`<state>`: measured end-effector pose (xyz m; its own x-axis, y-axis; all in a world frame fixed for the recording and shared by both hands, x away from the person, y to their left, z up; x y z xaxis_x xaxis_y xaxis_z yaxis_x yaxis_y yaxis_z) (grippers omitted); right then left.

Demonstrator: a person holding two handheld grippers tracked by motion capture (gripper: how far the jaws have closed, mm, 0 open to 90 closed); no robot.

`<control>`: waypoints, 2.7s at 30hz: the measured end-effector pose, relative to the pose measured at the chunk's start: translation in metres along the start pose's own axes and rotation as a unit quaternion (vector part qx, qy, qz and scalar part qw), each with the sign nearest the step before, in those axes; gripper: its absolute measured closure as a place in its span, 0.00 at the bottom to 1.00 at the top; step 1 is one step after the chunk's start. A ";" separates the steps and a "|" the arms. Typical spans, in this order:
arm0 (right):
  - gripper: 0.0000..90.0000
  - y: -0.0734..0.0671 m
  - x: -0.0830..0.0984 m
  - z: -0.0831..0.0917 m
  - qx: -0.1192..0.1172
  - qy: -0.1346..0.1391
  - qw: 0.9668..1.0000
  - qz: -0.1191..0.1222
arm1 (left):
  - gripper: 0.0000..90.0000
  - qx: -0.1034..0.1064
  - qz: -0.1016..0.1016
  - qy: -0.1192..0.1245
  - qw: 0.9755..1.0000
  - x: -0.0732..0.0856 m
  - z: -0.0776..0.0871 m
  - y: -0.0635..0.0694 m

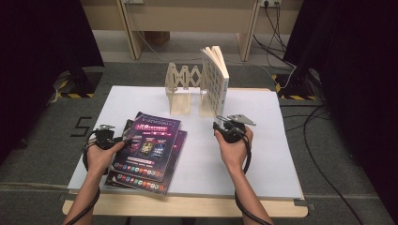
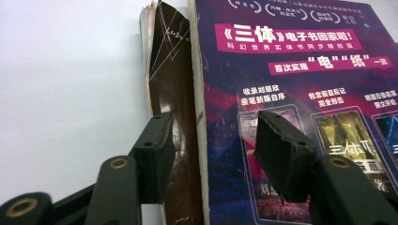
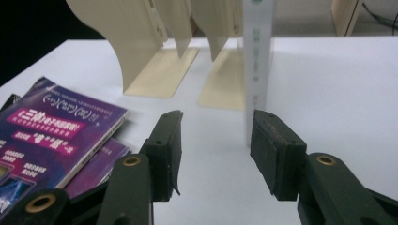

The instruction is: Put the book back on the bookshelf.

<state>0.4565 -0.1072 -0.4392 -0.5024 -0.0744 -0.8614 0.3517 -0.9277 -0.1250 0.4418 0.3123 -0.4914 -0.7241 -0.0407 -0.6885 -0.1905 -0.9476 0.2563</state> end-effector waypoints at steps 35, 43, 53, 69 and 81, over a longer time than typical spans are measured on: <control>0.59 -0.040 0.029 -0.043 -0.054 -0.081 0.995 0.002 | 0.69 0.039 -0.122 -0.034 0.991 0.010 -0.003 0.059; 0.58 -0.048 0.021 -0.065 -0.066 -0.106 0.992 -0.001 | 0.69 0.041 -0.122 -0.034 0.991 0.010 -0.004 0.061; 0.56 -0.050 0.013 -0.084 -0.076 -0.118 0.990 -0.022 | 0.69 0.041 -0.123 -0.033 0.991 0.011 -0.004 0.061; 0.55 -0.043 0.011 -0.102 -0.076 -0.140 0.986 -0.044 | 0.64 0.046 -0.115 -0.036 0.992 0.008 -0.008 0.061; 0.54 -0.042 0.010 -0.109 -0.085 -0.147 0.983 -0.063 | 0.58 0.049 -0.104 -0.035 0.993 0.005 -0.013 0.062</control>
<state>0.5231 -0.0293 -0.4965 -0.7487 -0.0886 -0.6570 0.3860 -0.8640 -0.3232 0.4354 0.2492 -0.4878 -0.7061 0.1784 -0.6852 -0.4020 -0.8976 0.1807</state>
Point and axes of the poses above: each handheld gripper's, and its own axes: z roughly backward along the jaws, x roughly out of its underside, y roughly to its right, the point moved 2 cm from there along -z, roughly forward along the jaws, and after that the axes turned 4 degrees about z, right-handed, at the moved point
